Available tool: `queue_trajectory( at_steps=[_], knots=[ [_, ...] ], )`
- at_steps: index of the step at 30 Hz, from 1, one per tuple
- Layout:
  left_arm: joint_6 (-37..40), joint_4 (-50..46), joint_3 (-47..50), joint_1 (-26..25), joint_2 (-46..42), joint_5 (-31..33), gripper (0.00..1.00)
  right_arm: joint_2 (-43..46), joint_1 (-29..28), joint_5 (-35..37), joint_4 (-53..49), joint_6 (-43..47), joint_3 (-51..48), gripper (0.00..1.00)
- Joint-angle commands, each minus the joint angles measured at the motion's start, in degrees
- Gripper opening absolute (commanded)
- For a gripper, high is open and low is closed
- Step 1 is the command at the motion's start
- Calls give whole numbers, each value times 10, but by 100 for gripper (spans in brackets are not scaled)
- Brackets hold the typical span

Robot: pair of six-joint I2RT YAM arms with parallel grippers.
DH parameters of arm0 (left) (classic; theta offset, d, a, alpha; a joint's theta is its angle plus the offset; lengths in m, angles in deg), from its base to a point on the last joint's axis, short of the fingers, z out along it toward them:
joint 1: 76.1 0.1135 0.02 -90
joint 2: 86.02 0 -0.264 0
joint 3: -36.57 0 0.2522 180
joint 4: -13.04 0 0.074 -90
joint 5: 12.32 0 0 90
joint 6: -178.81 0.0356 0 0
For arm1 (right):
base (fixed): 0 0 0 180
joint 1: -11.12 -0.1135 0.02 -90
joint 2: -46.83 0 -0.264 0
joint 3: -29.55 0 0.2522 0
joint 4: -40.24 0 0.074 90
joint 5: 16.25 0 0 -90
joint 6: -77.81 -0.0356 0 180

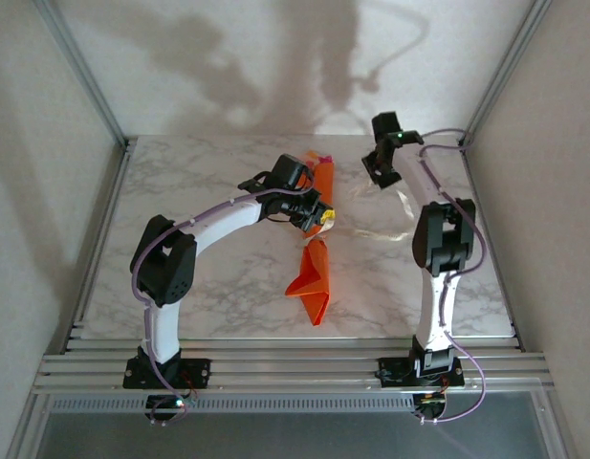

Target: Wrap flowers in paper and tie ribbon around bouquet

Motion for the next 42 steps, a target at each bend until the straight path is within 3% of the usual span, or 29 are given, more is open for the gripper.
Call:
queue_trajectory(
  at_steps=[1, 6, 9, 12, 19, 22, 26, 28, 37, 40, 42],
  knots=[
    [27, 22, 5, 5, -8, 17, 0, 20, -31, -138, 141, 136, -19, 0],
    [41, 40, 34, 3, -18, 39, 0, -5, -89, -306, 177, 219, 9, 0],
    [36, 70, 69, 2, -30, 49, 0, -22, -119, -389, 197, 216, 26, 0],
    [28, 112, 106, 1, -46, 62, 0, -35, -141, -437, 200, 203, 35, 0],
    [31, 169, 160, 0, -71, 91, 0, -72, -171, -519, 104, 228, 62, 0],
    [30, 178, 174, 0, -76, 93, 0, -86, -181, -514, -11, 291, 88, 0],
    [31, 182, 179, 0, -76, 92, 0, -63, -181, -494, -65, 333, 59, 32],
    [31, 183, 179, -1, -74, 92, 0, -48, -175, -483, -61, 333, 49, 40],
    [31, 187, 167, 0, -53, 80, 0, -55, -132, -421, -119, 310, 156, 45],
    [35, 184, 152, 3, -41, 75, 0, -35, -118, -345, -138, 300, 160, 45],
    [42, 178, 138, 9, -31, 72, 0, 7, -110, -271, -128, 290, 117, 39]
  ],
)
